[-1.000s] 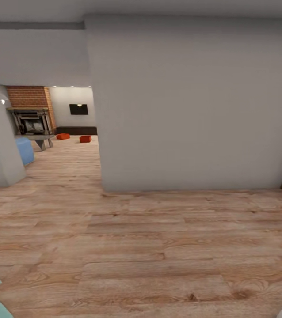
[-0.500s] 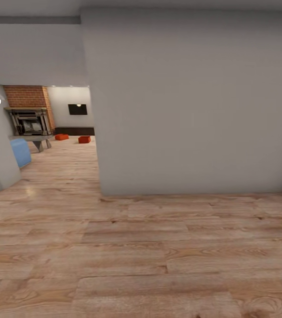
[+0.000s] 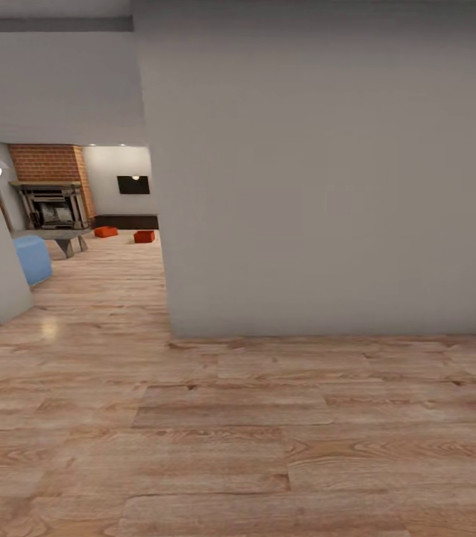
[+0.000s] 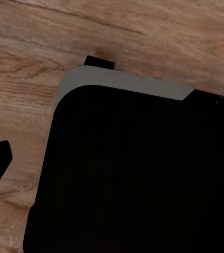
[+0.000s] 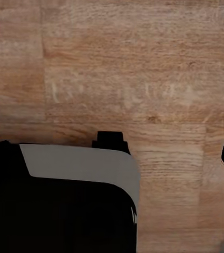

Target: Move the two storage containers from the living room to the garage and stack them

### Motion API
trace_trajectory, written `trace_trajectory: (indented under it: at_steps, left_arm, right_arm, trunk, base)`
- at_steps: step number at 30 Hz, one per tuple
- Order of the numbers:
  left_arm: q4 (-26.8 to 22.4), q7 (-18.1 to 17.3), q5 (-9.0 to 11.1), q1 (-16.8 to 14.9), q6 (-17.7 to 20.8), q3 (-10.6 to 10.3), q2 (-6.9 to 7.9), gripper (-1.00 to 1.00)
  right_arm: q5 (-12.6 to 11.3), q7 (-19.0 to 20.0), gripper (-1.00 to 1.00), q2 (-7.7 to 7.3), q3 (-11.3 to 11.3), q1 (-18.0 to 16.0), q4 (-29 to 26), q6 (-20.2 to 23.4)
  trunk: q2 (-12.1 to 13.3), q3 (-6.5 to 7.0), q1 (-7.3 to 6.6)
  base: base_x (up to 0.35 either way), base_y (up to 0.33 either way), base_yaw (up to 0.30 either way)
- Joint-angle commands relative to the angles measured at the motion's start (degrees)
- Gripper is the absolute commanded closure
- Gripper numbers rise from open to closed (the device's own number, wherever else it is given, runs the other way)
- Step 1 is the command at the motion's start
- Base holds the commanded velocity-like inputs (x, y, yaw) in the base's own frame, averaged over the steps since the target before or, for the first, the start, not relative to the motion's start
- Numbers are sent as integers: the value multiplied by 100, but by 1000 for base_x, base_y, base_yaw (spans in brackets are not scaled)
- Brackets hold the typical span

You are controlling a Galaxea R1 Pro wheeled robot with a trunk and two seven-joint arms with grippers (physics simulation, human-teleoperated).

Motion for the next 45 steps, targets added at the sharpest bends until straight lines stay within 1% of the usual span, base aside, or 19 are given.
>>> trace_trajectory:
  at_steps: [1,45]
  left_arm:
    - [-2,4,13,-1,-11,30,-3,-100]
    - [-2,4,13,-1,-20,28,-3,-100]
  right_arm:
    - [-57,6,-100,-4,50,-7,15,-37]
    - [-56,6,-100,2,51,-7,18,-40]
  trunk:
    - [-3,-5,3]
    - [-3,-5,3]
  base:
    - [324,0,234]
    - [324,0,266]
